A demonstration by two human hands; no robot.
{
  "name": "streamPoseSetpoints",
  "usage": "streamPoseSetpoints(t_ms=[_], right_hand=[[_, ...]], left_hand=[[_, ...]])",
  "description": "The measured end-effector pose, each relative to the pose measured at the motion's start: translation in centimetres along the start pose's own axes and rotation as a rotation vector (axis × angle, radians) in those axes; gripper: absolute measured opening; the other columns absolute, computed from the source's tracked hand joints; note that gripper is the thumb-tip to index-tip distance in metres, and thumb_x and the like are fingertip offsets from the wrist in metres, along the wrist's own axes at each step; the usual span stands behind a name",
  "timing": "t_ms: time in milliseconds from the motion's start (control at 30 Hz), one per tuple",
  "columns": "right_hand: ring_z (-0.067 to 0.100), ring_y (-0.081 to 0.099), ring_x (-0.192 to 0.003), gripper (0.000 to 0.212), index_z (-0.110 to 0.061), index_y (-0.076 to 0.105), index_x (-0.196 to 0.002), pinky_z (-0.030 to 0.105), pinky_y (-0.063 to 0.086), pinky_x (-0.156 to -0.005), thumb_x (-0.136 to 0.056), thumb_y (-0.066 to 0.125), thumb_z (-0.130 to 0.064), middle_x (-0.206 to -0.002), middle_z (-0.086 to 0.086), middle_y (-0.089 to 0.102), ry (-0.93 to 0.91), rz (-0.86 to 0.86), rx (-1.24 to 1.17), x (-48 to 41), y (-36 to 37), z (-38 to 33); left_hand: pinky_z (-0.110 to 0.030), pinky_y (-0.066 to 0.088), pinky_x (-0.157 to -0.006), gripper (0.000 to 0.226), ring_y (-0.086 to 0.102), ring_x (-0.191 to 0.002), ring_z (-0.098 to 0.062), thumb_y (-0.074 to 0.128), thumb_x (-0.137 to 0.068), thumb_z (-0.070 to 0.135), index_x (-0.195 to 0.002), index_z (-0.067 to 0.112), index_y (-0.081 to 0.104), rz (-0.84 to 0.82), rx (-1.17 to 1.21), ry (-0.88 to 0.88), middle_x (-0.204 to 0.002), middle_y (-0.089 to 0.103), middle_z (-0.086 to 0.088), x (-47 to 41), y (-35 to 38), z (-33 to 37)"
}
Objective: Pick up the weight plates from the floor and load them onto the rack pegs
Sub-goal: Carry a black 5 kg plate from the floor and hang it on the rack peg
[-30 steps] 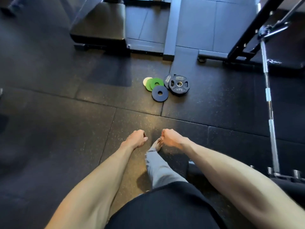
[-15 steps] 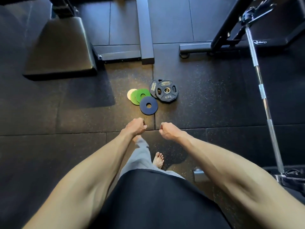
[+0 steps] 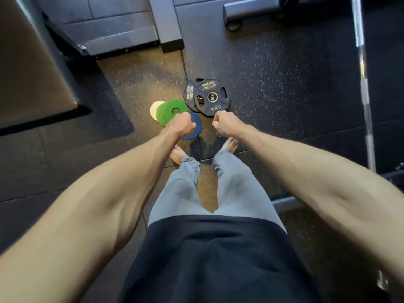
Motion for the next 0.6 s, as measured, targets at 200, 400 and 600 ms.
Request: streamPoseSetpoints(t_ms=[200, 400, 600], right_hand=[[0.046, 0.057, -0.114, 0.046, -0.018, 0.063, -0.104, 0.06, 0.038, -0.107, -0.077, 0.04, -0.047, -0.116, 0.021, 0.067, 0.197, -0.017, 0.033, -15.7, 3.1, 7.5], [0.036, 0.069, -0.099, 0.026, -0.004, 0.069, -0.104, 0.045, 0.056, -0.091, -0.09, 0.051, -0.015, -0.104, 0.018, 0.071, 0.08, -0.094, 0.042, -24.1, 1.5, 9.1], [0.036, 0.068, -0.1, 0.029, 0.0, 0.068, -0.109, 0.038, 0.057, -0.084, -0.091, 0.05, -0.016, -0.108, 0.02, 0.07, 0.103, -0.079, 0.053, -35.9, 4.5, 14.7]], left_hand=[[-0.038, 0.054, -0.069, 0.024, 0.066, -0.078, -0.035, 0.047, -0.088, 0.014, -0.091, -0.004, 0.062, -0.042, 0.066, -0.093, -0.084, 0.065, -0.018, -10.3, 1.6, -1.1], [-0.033, 0.053, -0.054, 0.019, 0.066, -0.065, -0.031, 0.054, -0.091, 0.005, -0.073, 0.003, 0.058, -0.061, 0.198, -0.213, -0.074, 0.064, -0.02, -23.3, 6.2, -2.2], [-0.013, 0.031, -0.032, 0.044, 0.041, -0.032, -0.016, 0.04, -0.101, 0.017, -0.058, 0.006, 0.039, -0.128, 0.421, -0.517, -0.045, 0.043, -0.01, -36.1, 13.8, -5.5]])
Point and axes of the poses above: each hand's wrist, its own x-axis away from the middle knuckle, its own y-axis out of the palm, z = x × y, the point moved 2 cm from there along -x, towards the middle knuckle
